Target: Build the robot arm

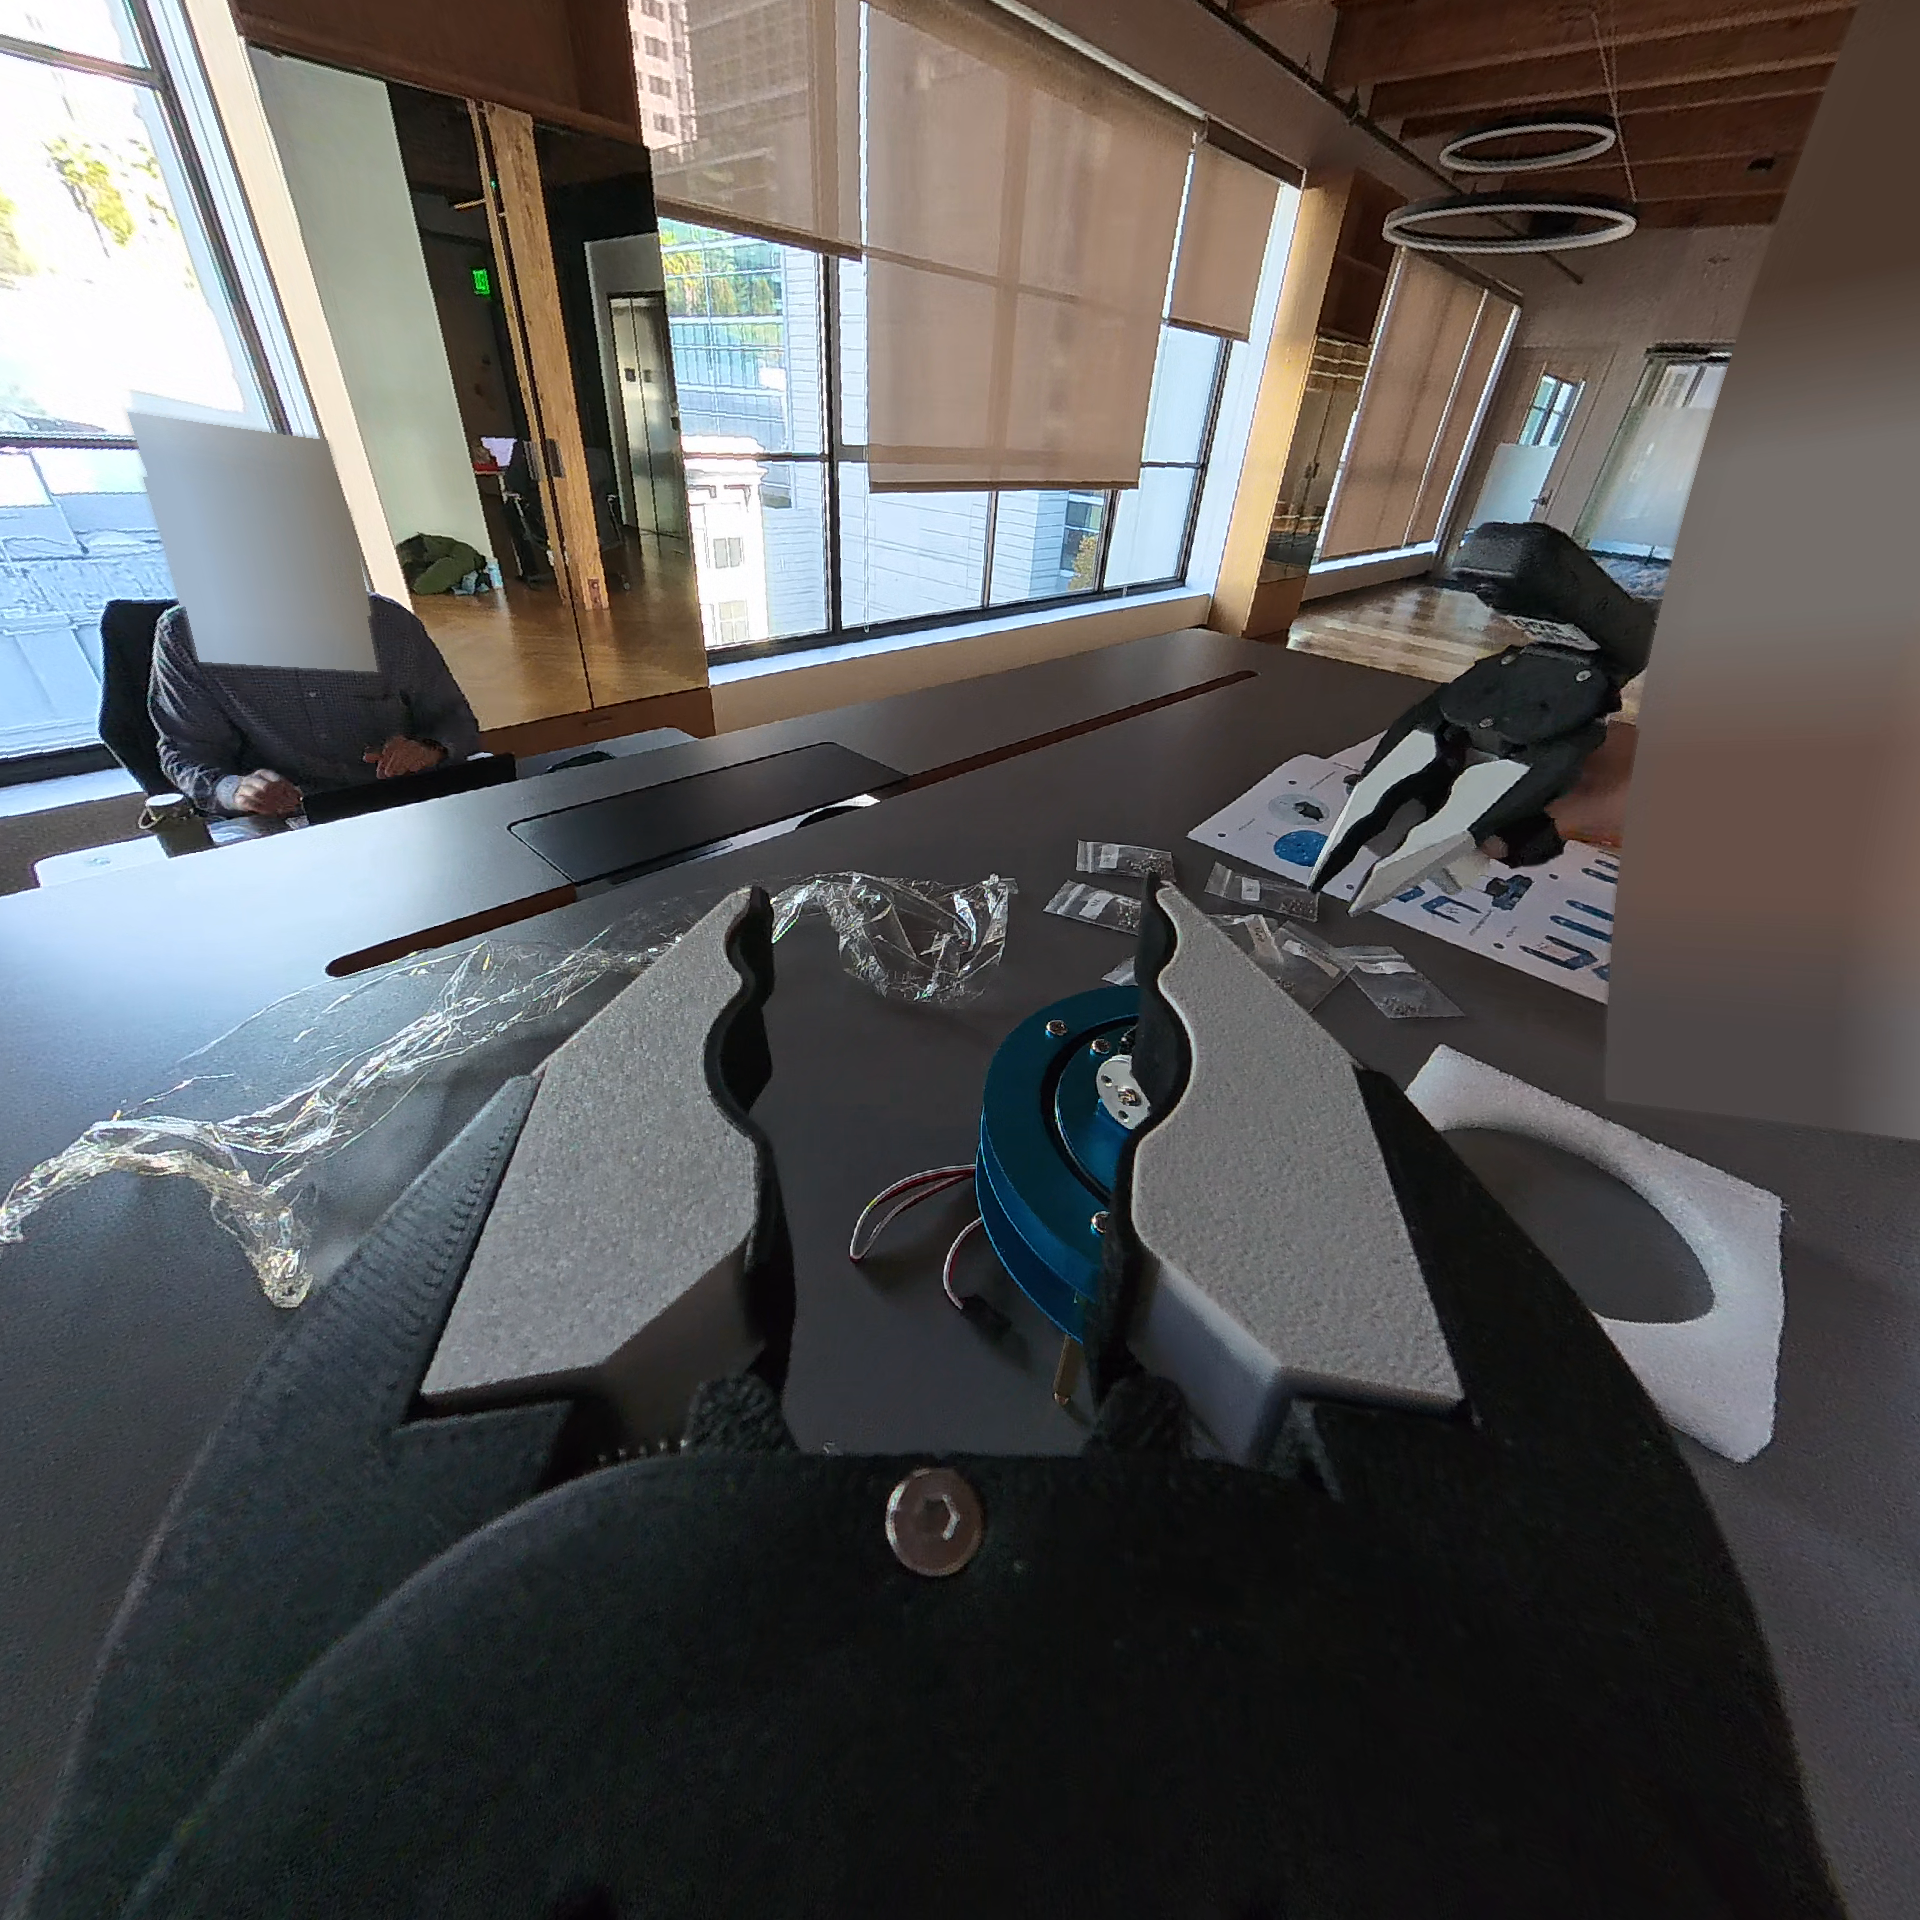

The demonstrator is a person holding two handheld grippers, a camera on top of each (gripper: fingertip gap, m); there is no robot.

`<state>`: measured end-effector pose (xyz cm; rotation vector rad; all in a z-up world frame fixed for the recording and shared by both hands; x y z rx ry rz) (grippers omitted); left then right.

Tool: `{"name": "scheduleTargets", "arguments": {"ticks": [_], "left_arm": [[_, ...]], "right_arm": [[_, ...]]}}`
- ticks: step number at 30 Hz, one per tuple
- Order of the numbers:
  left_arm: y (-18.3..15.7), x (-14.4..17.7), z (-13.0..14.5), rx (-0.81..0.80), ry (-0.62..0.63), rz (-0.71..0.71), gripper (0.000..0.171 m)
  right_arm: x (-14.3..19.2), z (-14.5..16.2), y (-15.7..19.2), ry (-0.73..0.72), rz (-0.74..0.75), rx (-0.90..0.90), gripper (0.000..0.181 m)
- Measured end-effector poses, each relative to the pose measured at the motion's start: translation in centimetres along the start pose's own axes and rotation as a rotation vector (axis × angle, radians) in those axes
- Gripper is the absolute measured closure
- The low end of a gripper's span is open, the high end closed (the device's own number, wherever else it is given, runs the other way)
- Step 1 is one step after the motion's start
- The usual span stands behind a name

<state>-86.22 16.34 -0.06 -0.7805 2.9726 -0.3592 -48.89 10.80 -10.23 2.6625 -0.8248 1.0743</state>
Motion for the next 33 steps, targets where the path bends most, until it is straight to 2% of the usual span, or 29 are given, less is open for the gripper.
{"name": "scheduleTargets", "arguments": {"ticks": [9, 25, 28, 30, 33], "left_arm": [[0.0, 0.0, 0.0, -0.002, 0.004, 0.001, 0.103], [-0.3, -0.1, 0.0, -0.02, 0.012, 0.001, 0.103], [-0.4, 0.0, -0.1, -0.018, 0.006, 0.006, 0.103], [-0.6, 0.0, -0.2, -0.028, 0.001, 0.008, 0.104], [-0.7, 0.0, -0.3, -0.051, 0.002, -0.006, 0.104]], "right_arm": [[-2.2, 0.0, 1.0, 0.025, -0.027, -0.074, 0.155], [-2.8, -0.8, 2.8, 0.039, -0.045, 0.087, 0.156], [-0.7, -0.4, 1.5, 0.121, 0.032, 0.128, 0.156], [3.0, -0.4, -0.2, 0.185, 0.195, 0.185, 0.156], [9.9, -0.3, -2.9, 0.227, 0.514, 0.161, 0.157]]}}
Point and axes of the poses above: each gripper's, where its closed fingertips meet, x back along the fingers, z out of its underside, y = z × x across the jaws, the point moved 5 cm from there along x, back along the fingers, and after that the axes turned 10 degrees about x, right-handed, at the moved point
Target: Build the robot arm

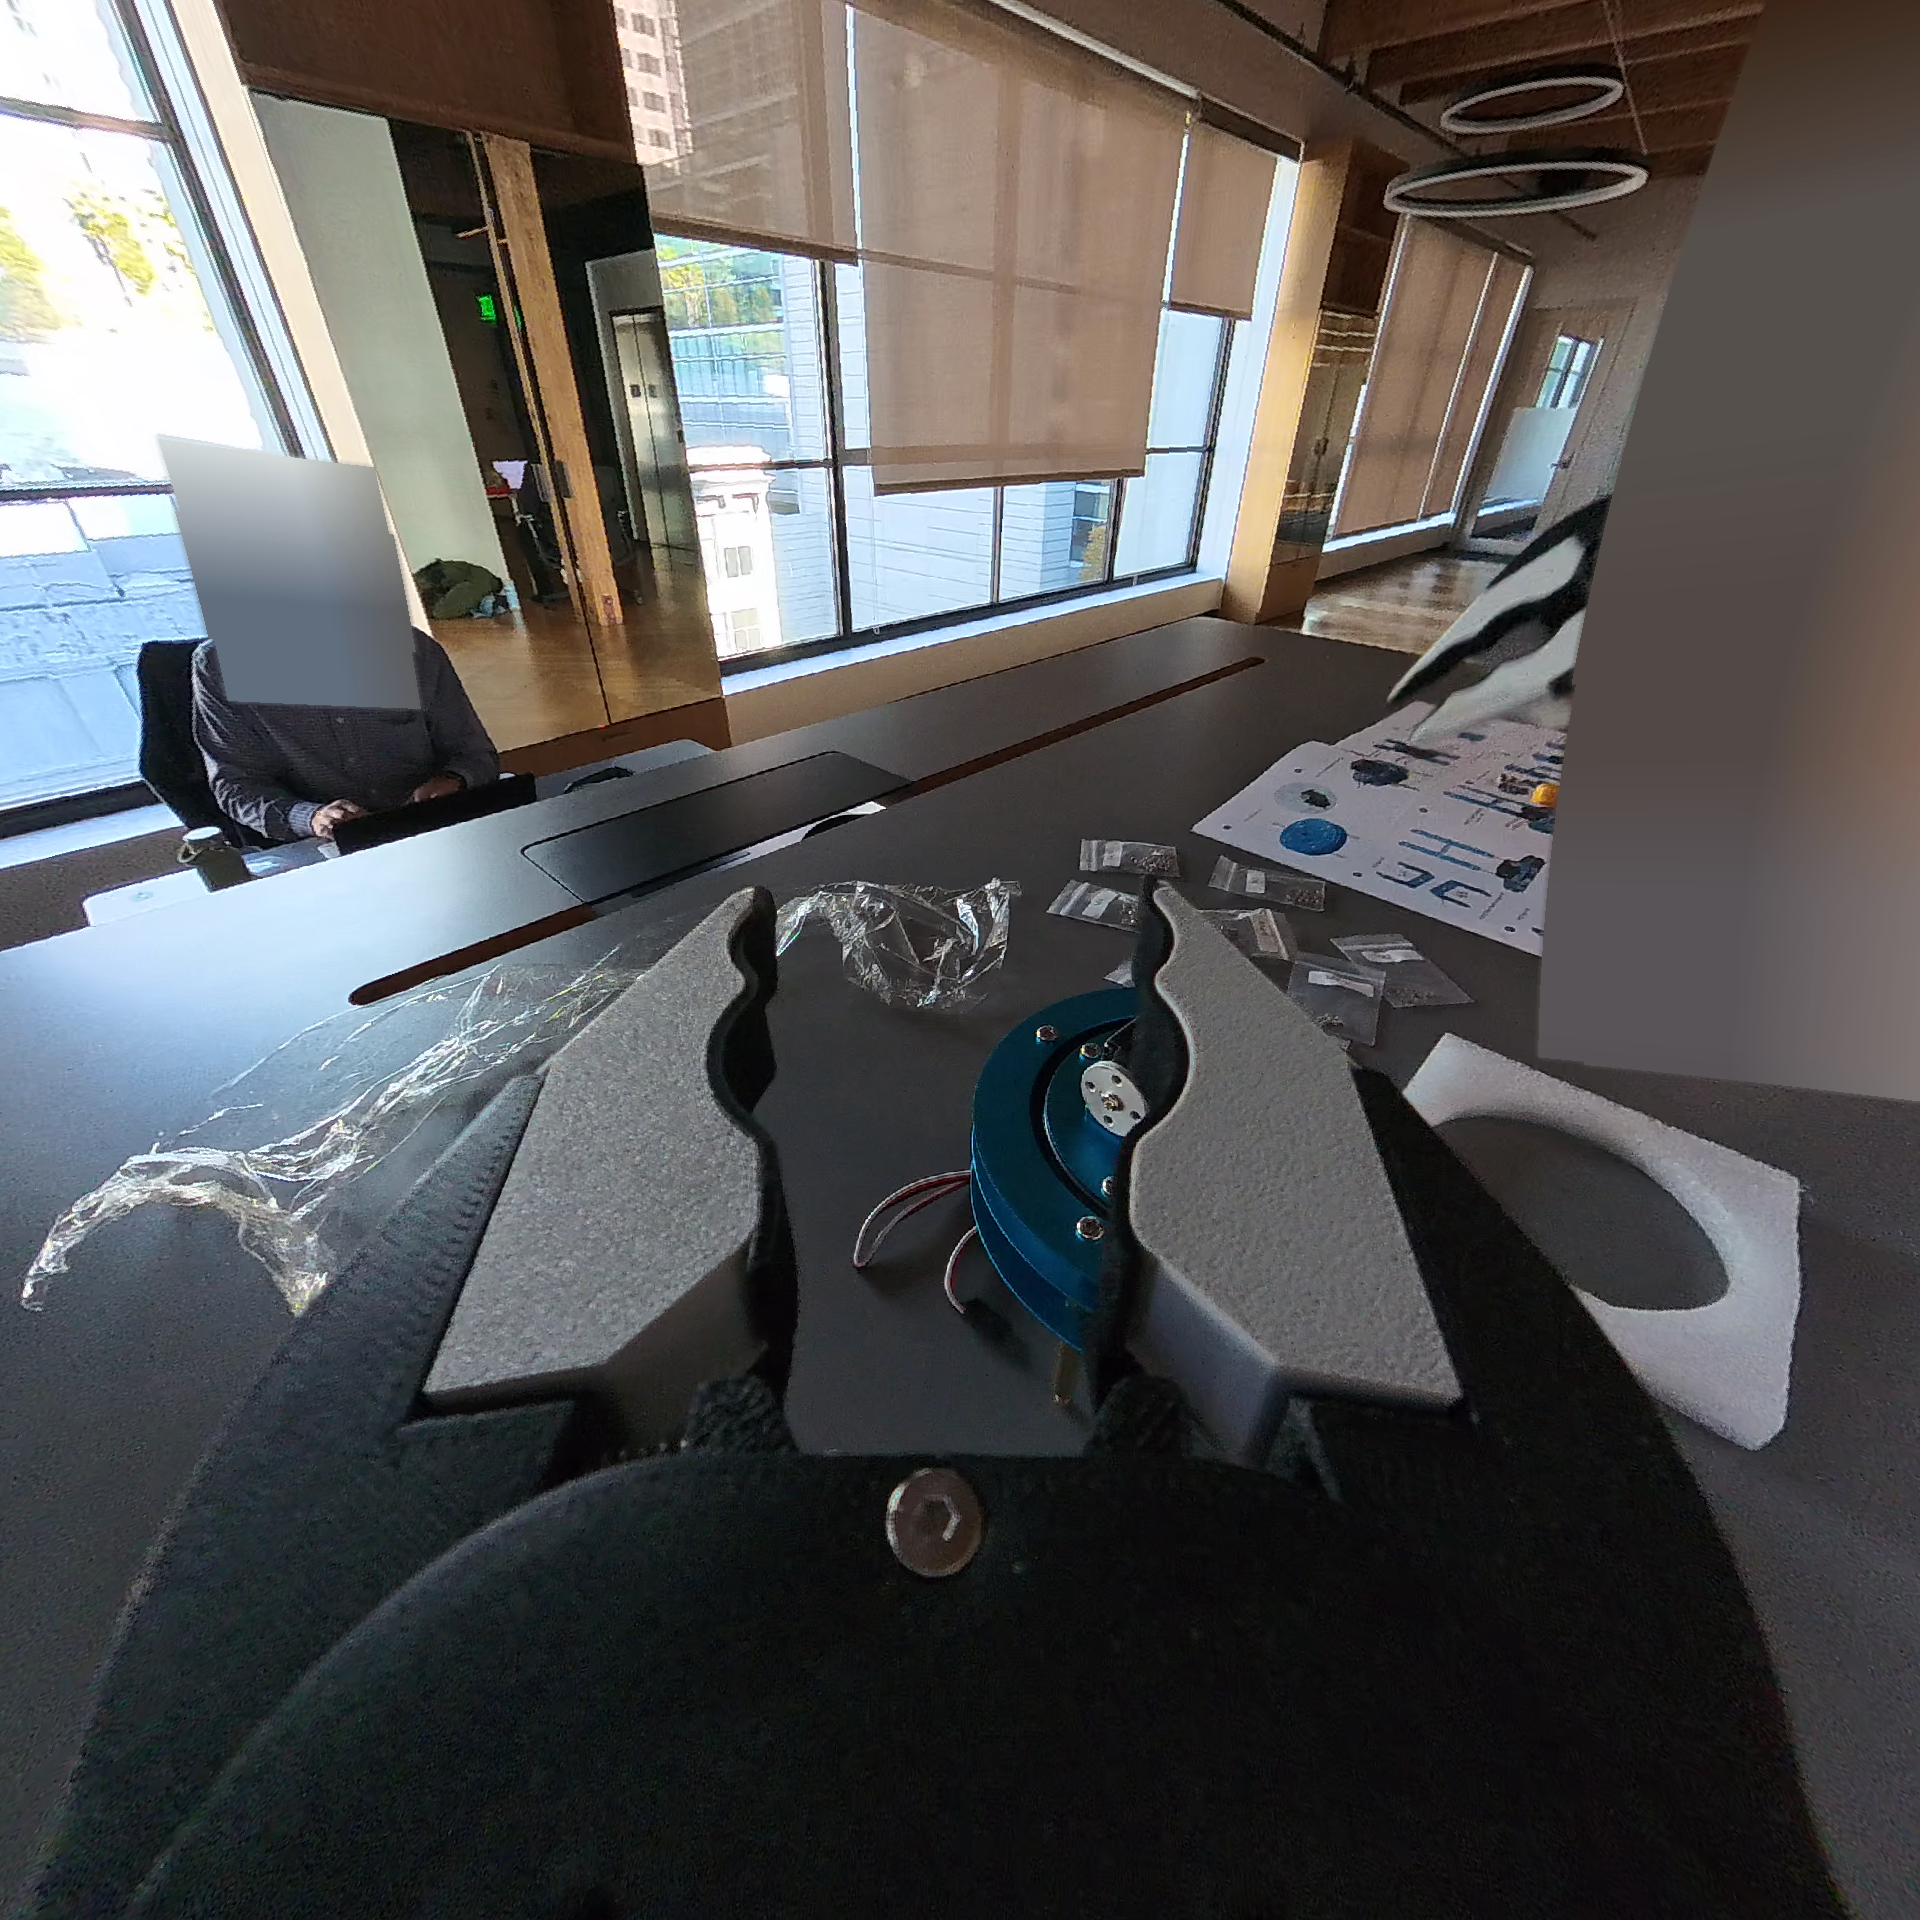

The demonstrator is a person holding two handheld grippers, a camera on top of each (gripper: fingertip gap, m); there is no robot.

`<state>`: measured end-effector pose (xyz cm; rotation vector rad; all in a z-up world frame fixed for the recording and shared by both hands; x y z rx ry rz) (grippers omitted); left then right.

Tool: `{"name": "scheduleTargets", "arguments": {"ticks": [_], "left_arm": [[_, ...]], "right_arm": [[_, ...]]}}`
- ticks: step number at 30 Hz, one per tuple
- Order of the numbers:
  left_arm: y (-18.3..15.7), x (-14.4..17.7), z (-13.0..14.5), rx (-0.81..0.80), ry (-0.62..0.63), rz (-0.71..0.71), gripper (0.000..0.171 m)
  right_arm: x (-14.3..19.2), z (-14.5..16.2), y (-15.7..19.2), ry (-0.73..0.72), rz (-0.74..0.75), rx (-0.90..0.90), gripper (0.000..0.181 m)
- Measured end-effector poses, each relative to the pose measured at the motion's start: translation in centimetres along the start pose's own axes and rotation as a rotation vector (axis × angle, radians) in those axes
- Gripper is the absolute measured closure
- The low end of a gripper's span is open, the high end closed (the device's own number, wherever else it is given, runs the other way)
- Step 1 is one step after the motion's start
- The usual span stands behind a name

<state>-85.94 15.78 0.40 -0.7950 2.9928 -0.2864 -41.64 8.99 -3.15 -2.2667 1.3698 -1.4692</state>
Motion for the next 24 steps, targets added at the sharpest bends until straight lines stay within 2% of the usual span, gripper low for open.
{"name": "scheduleTargets", "arguments": {"ticks": [2, 7, 10, 14, 18, 20, 22, 24], "left_arm": [[0.0, 0.0, 0.0, -0.005, 0.0, -0.005, 0.104], [0.4, 0.0, 0.2, 0.01, 0.0, -0.015, 0.104], [0.5, 0.0, 0.1, 0.013, -0.003, -0.018, 0.104], [0.5, 0.1, 0.0, 0.013, -0.008, -0.019, 0.105], [0.4, 0.2, -0.2, 0.009, -0.015, -0.017, 0.105], [0.3, 0.2, -0.2, 0.011, -0.018, -0.011, 0.105], [0.3, 0.0, 0.0, 0.013, -0.01, -0.007, 0.105], [0.1, -0.1, 0.1, 0.011, 0.0, -0.001, 0.105]], "right_arm": [[2.3, 1.0, -2.1, 0.007, 0.141, -0.02, 0.161], [3.3, 1.5, -2.9, -0.023, 0.232, 0.01, 0.173], [2.7, 2.0, -3.0, 0.038, 0.262, 0.069, 0.176], [1.7, 2.0, -2.3, 0.025, 0.198, 0.06, 0.179], [0.1, 0.8, -0.9, -0.088, 0.052, -0.03, 0.178], [-1.5, -1.2, 1.1, -0.228, -0.138, -0.16, 0.172], [-3.8, -3.5, 4.0, -0.352, -0.395, -0.345, 0.165], [-6.8, -4.2, 6.3, -0.286, -0.519, -0.402, 0.152]]}}
Point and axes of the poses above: each gripper's, where its closed fingertips meet, x back along the fingers, z out of its underside, y = z × x across the jaws, the point moved 5 cm from there along x, back along the fingers, and after that the axes turned 10 degrees about x, right-handed, at the moved point
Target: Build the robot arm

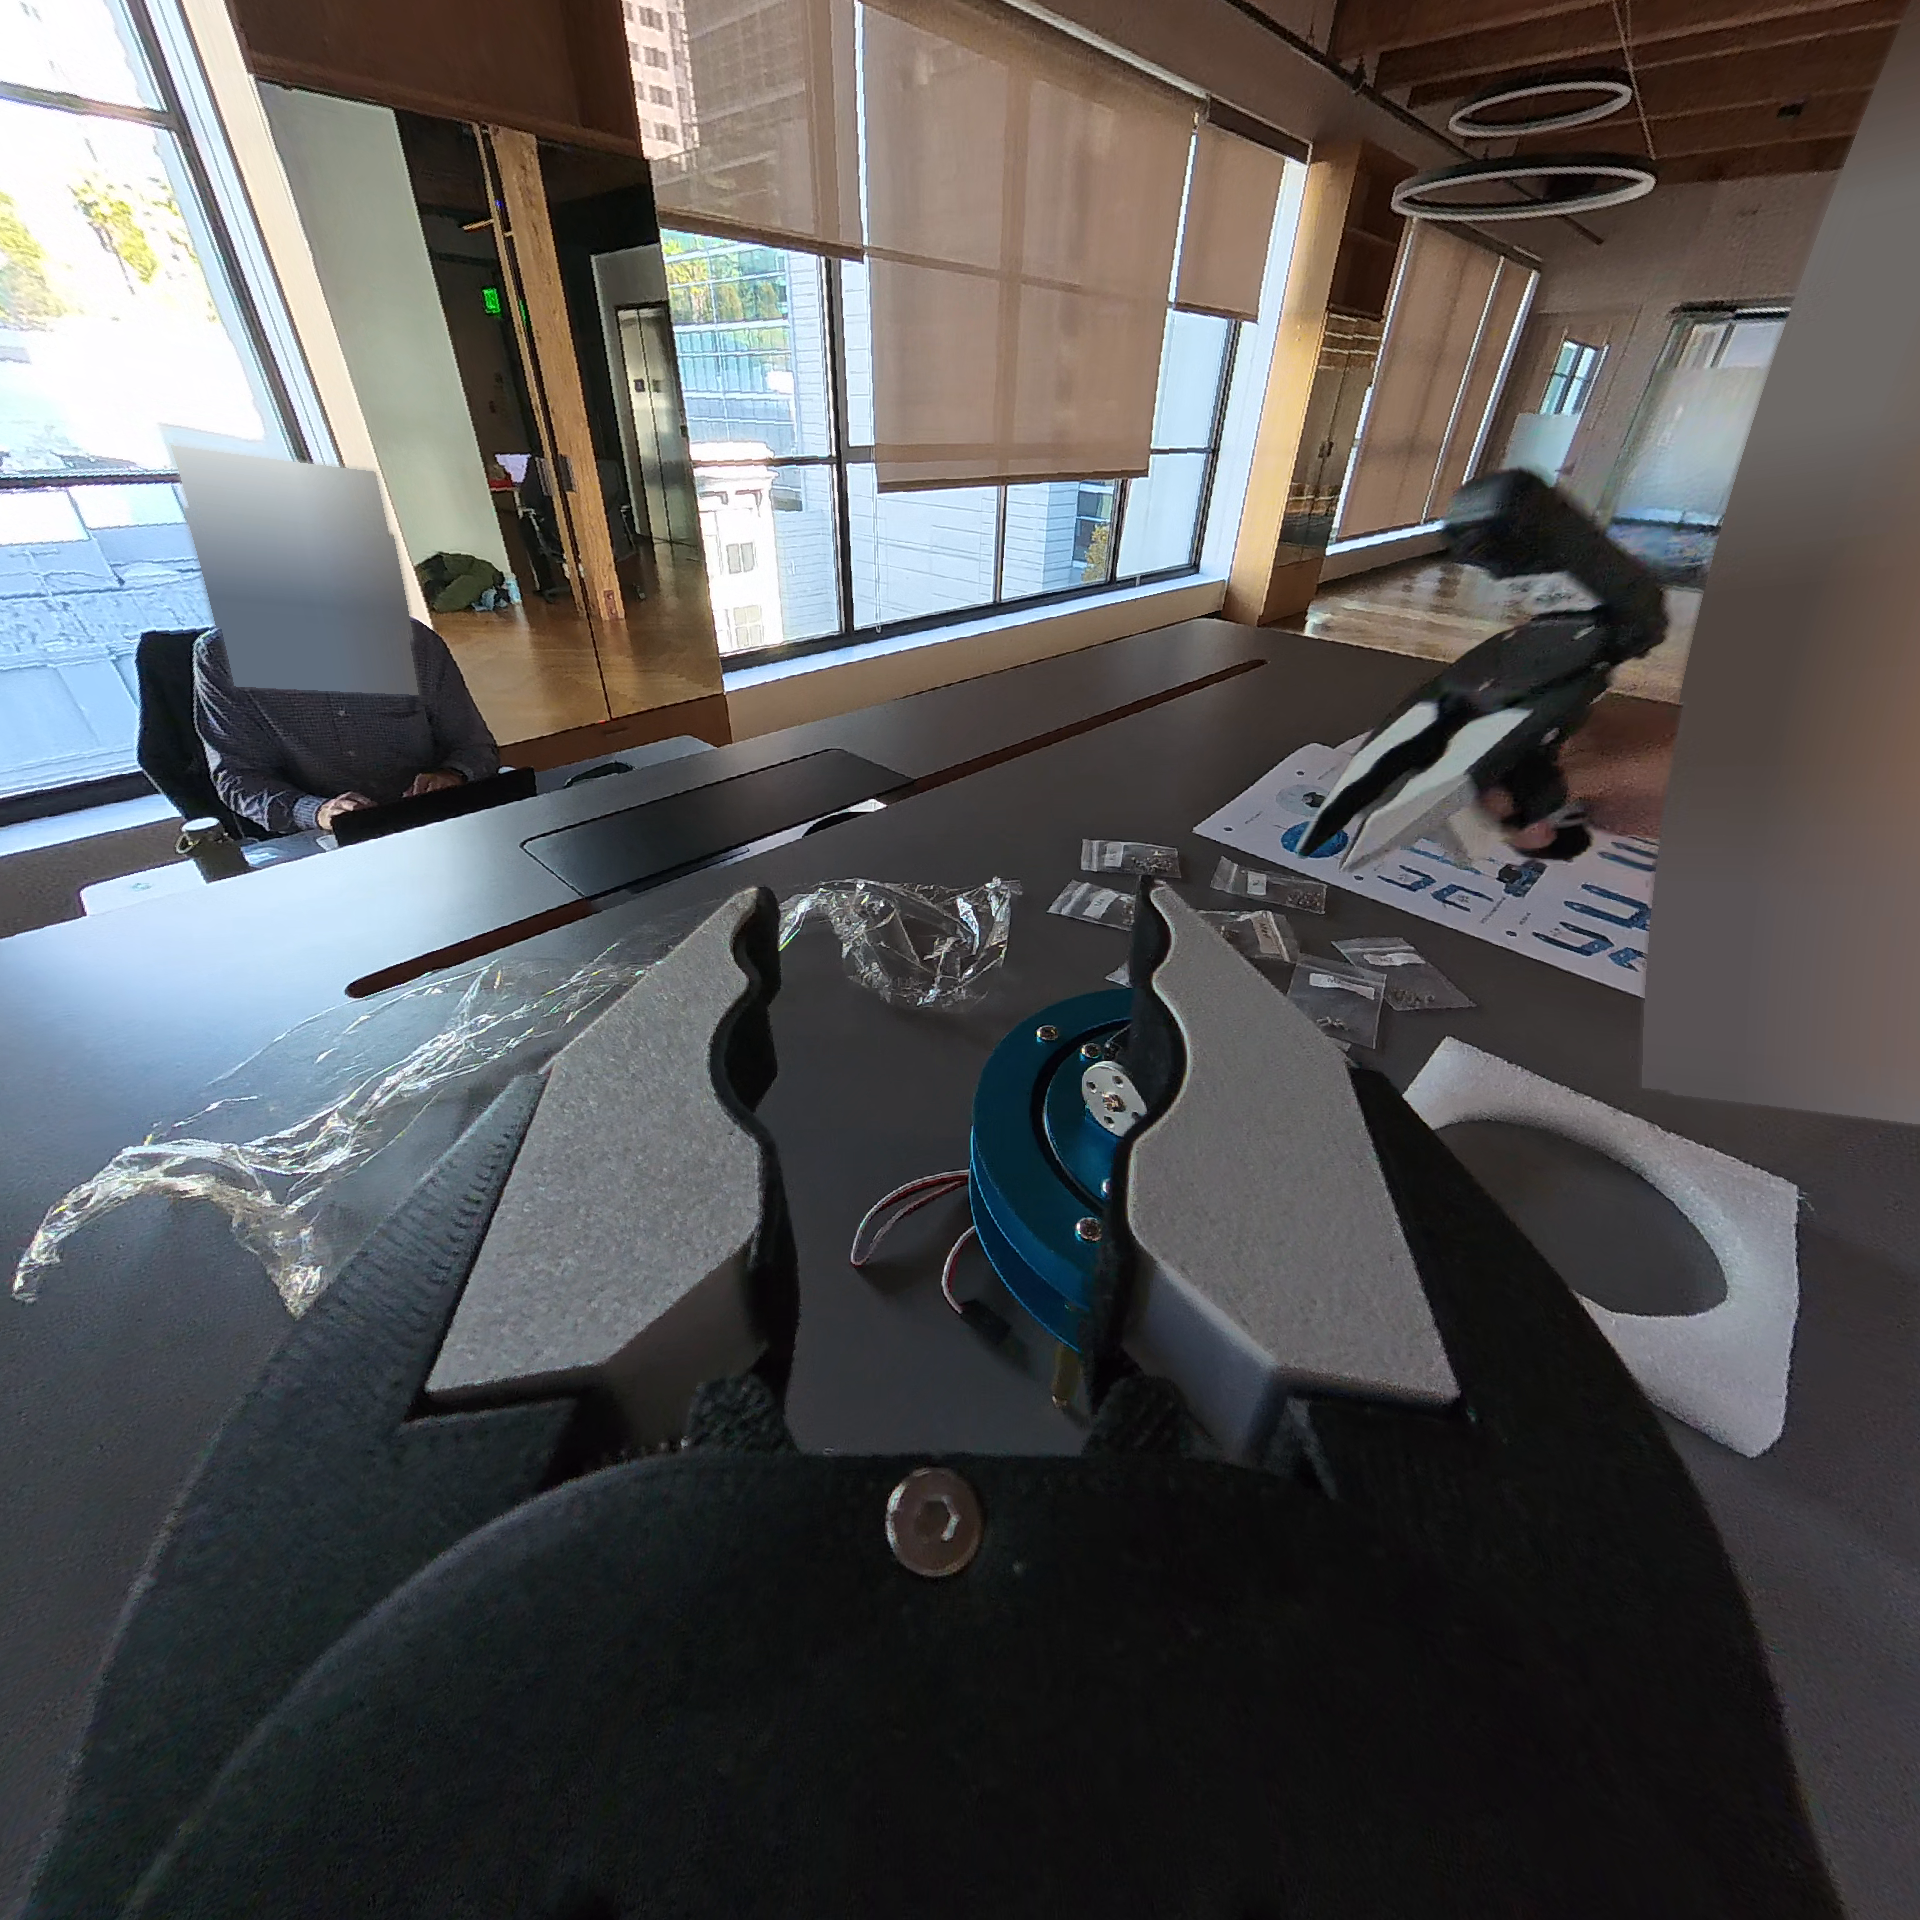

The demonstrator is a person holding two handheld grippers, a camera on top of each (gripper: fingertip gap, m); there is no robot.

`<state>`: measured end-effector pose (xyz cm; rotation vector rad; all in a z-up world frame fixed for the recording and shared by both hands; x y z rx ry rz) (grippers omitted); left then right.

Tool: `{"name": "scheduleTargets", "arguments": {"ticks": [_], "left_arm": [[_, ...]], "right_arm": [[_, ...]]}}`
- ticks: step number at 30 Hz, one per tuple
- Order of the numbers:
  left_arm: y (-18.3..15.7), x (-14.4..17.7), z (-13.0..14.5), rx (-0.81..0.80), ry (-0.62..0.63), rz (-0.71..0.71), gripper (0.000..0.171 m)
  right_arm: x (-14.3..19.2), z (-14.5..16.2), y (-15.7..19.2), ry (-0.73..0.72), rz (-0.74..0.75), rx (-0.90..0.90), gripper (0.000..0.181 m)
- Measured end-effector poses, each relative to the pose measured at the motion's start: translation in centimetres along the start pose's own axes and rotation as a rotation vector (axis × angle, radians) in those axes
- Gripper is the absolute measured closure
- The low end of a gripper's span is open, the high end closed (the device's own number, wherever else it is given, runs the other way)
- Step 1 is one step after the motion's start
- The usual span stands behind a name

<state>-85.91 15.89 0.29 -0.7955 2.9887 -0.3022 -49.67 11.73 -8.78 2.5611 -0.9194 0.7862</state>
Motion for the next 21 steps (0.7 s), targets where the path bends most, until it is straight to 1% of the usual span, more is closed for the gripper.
{"name": "scheduleTargets", "arguments": {"ticks": [1, 2, 3, 5, 6, 7, 8, 9, 15, 21], "left_arm": [[-0.2, 0.0, 0.0, -0.003, -0.001, 0.006, 0.105], [-0.4, 0.0, -0.1, -0.007, -0.004, 0.013, 0.105], [-0.6, 0.0, -0.2, -0.012, -0.005, 0.018, 0.105], [-0.8, 0.1, -0.3, -0.031, -0.004, 0.016, 0.105], [-0.9, 0.1, -0.3, -0.04, -0.004, 0.012, 0.105], [-0.9, 0.2, -0.4, -0.045, -0.006, 0.01, 0.105], [-0.9, 0.2, -0.4, -0.046, -0.008, 0.011, 0.105], [-1.0, 0.2, -0.5, -0.043, -0.011, 0.012, 0.105], [-0.9, 0.3, -0.5, -0.053, -0.008, 0.007, 0.105], [0.1, 0.6, -0.6, -0.072, -0.019, -0.033, 0.106]], "right_arm": [[-1.3, 0.6, -0.3, 0.066, 0.033, 0.018, 0.144], [-2.3, 0.9, -0.5, 0.109, 0.076, 0.056, 0.141], [-3.0, 1.1, -0.5, 0.133, 0.099, 0.076, 0.141], [-3.9, 1.5, -0.3, 0.164, 0.103, 0.051, 0.138], [-3.9, 1.3, -0.3, 0.146, 0.123, 0.048, 0.139], [-3.9, 1.3, -0.3, 0.159, 0.138, 0.053, 0.139], [-3.8, 1.4, -0.3, 0.179, 0.143, 0.071, 0.148], [-3.9, 1.4, -0.1, 0.181, 0.139, 0.097, 0.151], [-3.9, 1.2, 0.0, 0.167, 0.142, 0.154, 0.16], [-4.1, 1.0, 0.0, 0.142, 0.151, 0.168, 0.161]]}}
Point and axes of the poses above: each gripper's, where its closed fingertips meet, x back along the fingers, z out of its underside, y = z × x across the jaws, the point moved 5 cm from there along x, back along the fingers, and after that the axes turned 10 degrees about x, right-handed, at the moved point
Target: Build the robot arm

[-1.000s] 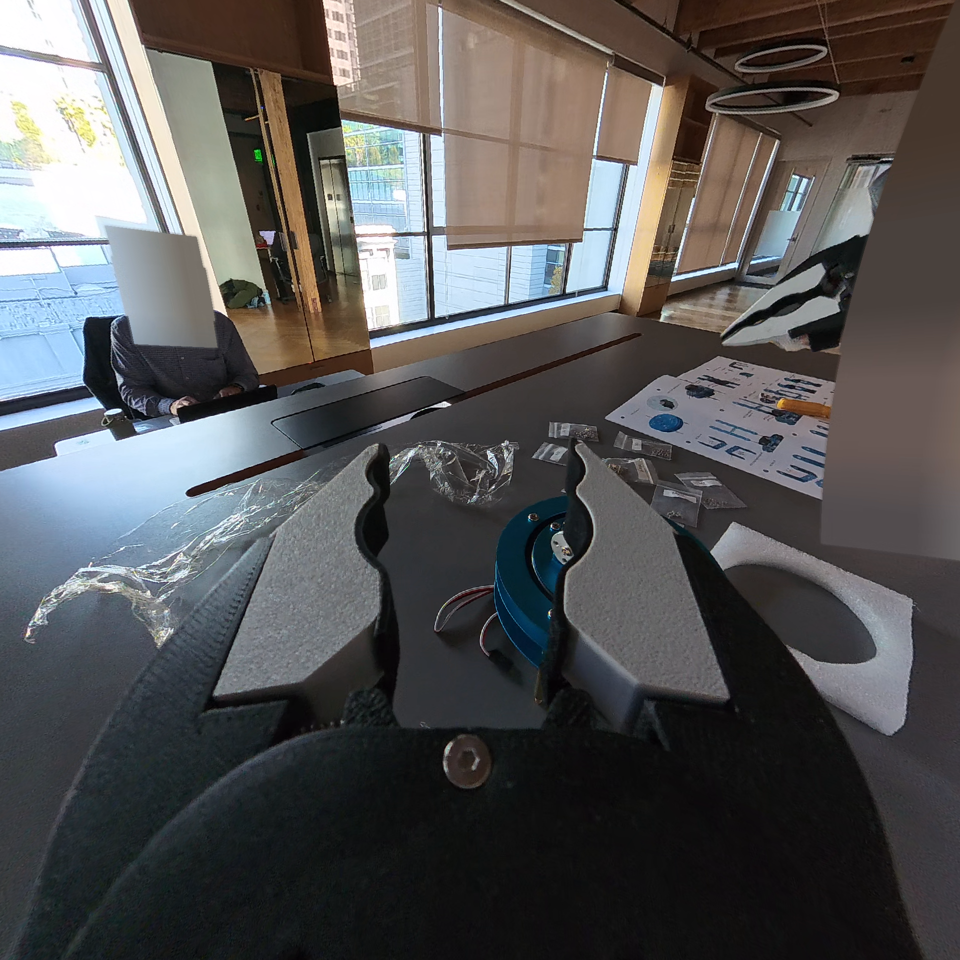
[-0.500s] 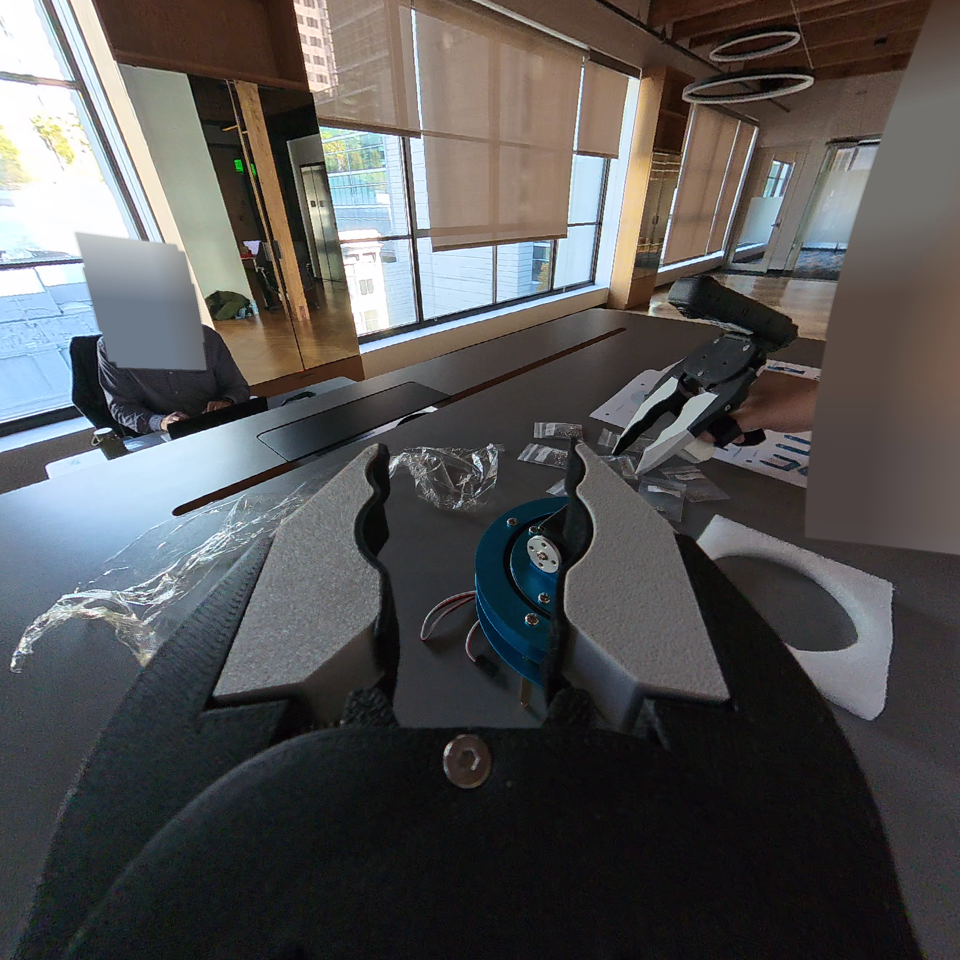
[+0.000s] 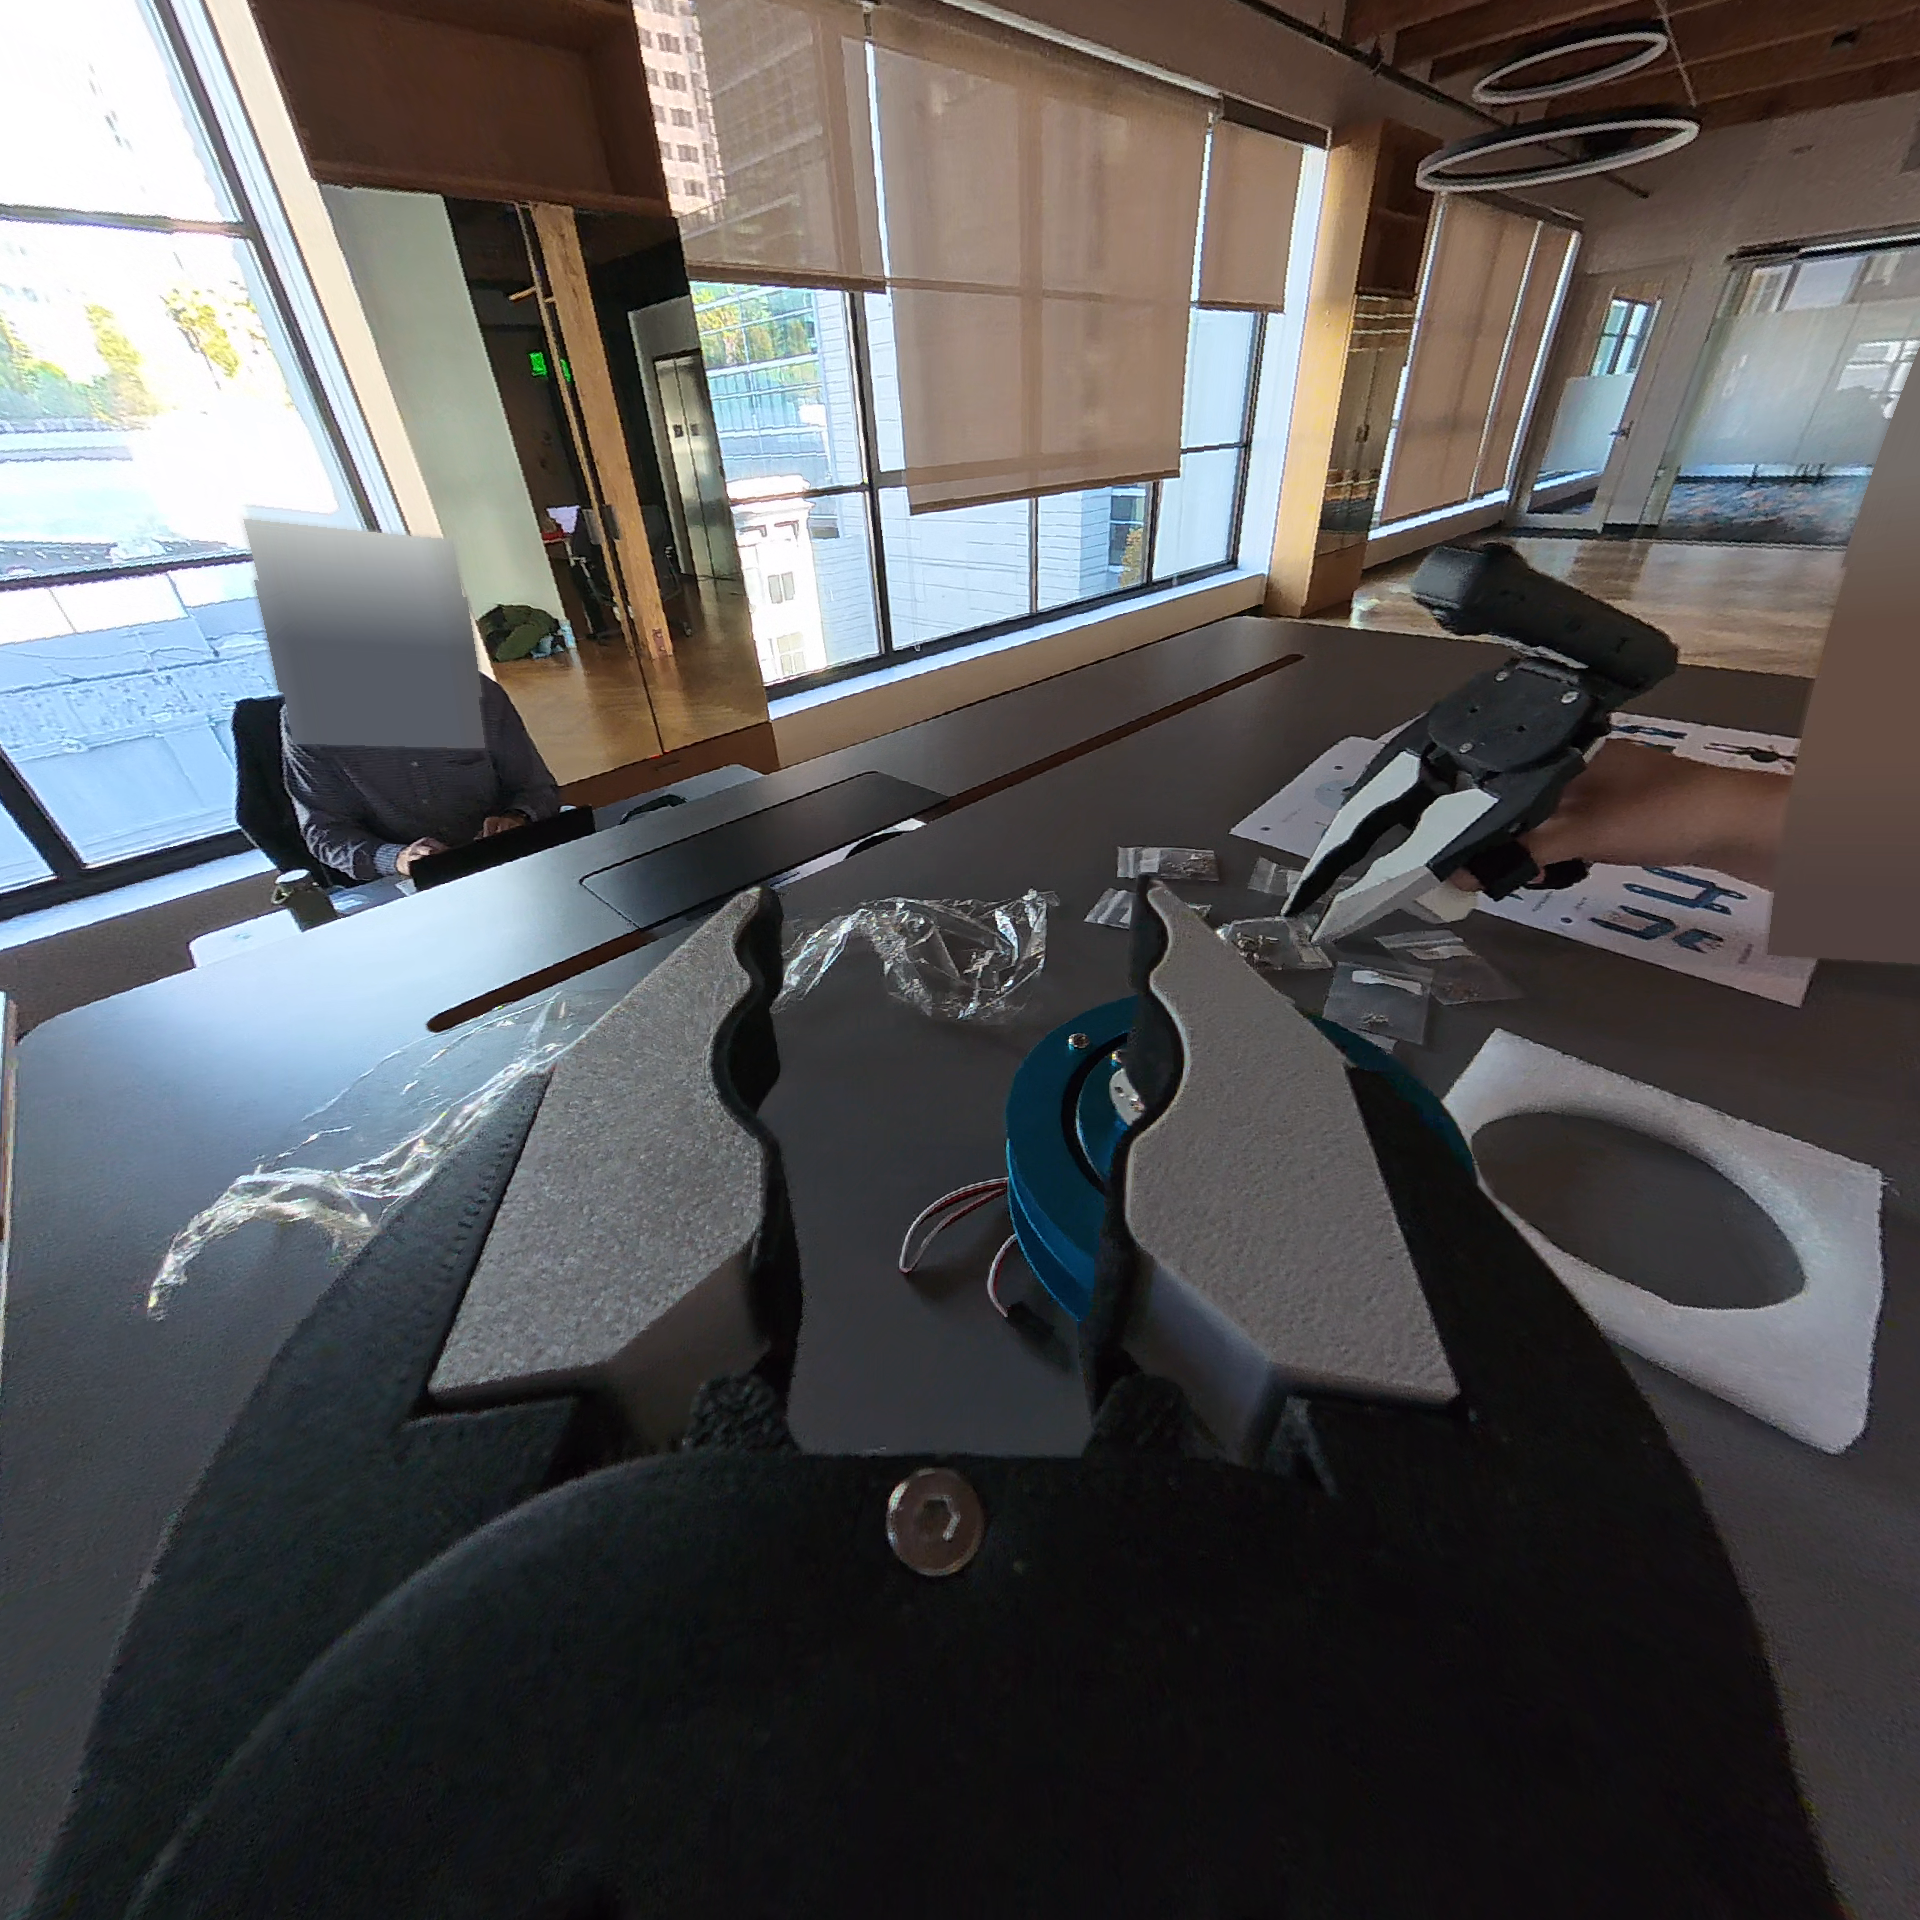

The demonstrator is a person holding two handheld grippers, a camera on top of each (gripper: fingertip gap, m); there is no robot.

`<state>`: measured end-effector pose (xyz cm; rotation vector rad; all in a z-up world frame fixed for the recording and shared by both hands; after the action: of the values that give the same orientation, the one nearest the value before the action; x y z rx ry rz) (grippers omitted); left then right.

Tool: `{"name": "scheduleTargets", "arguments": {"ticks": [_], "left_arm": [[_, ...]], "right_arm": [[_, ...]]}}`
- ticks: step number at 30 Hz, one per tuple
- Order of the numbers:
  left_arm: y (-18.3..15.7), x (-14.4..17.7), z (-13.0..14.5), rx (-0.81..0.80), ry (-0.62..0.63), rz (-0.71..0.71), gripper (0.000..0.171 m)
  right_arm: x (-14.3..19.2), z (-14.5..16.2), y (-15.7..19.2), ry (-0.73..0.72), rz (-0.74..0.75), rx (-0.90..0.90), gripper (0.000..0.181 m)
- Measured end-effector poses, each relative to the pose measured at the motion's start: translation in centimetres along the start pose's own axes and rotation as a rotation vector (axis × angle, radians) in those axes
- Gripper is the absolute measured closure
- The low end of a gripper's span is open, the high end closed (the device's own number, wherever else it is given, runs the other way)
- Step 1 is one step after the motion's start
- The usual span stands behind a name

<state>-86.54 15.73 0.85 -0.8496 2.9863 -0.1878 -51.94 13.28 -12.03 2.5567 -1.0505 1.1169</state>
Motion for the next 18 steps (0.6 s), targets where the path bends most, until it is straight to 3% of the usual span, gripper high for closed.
{"name": "scheduleTargets", "arguments": {"ticks": [3, 7, 12, 15, 17, 18], "left_arm": [[0.4, 0.0, 0.1, 0.007, 0.008, -0.031, 0.104], [-0.2, 0.1, -0.5, 0.03, -0.021, -0.033, 0.104], [-2.0, 0.2, -2.1, 0.025, -0.049, 0.004, 0.105], [-4.2, -0.3, -3.2, 0.027, -0.021, 0.141, 0.113], [-6.0, -1.6, -3.0, -0.001, 0.088, 0.303, 0.126], [-6.8, -2.6, -2.5, -0.015, 0.178, 0.372, 0.123]], "right_arm": [[1.6, -0.2, 0.1, 0.068, 0.079, 0.088, 0.156], [8.0, 0.6, -2.2, 0.125, 0.205, 0.122, 0.148], [16.5, 5.1, -8.3, 0.338, 0.593, 0.115, 0.158], [18.1, 5.9, -9.2, 0.252, 0.56, 0.016, 0.158], [18.9, 5.7, -9.4, 0.181, 0.551, -0.01, 0.158], [19.2, 5.5, -9.6, 0.154, 0.562, -0.018, 0.158]]}}
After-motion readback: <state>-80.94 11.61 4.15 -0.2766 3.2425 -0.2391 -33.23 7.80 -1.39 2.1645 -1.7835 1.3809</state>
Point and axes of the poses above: each gripper's, where its closed fingertips meet, x back along the fingers, z out of its underside, y = z × x across the jaws, the point moved 5 cm from there along x, back along the fingers, and after that the axes turned 10 degrees about x, right-handed, at the moved point
